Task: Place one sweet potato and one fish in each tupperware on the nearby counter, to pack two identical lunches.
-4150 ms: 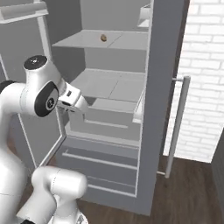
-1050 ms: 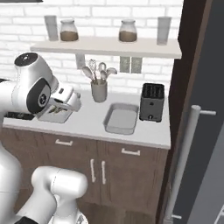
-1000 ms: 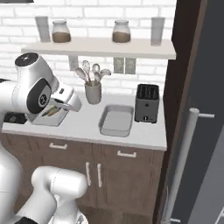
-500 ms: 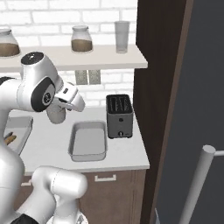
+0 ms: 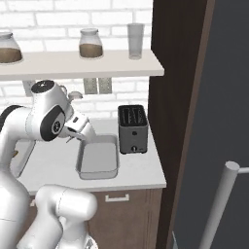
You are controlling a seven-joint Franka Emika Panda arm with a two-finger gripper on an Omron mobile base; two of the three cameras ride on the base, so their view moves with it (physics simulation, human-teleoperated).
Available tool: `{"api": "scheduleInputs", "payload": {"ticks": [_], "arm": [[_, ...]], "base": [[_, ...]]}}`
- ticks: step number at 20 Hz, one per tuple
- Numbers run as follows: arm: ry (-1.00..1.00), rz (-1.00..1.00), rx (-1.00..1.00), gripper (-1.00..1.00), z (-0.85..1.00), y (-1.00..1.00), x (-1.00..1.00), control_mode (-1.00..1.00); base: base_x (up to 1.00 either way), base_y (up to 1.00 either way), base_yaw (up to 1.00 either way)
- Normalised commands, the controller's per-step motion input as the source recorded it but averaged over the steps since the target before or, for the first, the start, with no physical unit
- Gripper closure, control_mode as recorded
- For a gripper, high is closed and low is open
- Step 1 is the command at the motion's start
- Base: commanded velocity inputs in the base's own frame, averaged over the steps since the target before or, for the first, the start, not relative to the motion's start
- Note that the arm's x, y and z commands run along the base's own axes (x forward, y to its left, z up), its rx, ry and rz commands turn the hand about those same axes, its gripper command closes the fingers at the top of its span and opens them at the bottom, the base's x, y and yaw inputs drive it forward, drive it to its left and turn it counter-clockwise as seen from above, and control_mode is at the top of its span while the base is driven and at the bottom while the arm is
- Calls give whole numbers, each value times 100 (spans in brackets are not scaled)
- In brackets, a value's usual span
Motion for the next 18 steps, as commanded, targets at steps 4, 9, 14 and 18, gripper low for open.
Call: {"api": "scheduleInputs", "payload": {"ticks": [4,9,14,18], "arm": [[8,3,0,100,-68,0,0,-100],[11,2,0,100,-49,0,10,-100],[8,0,0,100,-30,-7,13,-100],[6,0,0,100,-25,-17,27,-100]], "base": [[0,0,0],[0,0,0],[0,0,0],[0,0,0]]}}
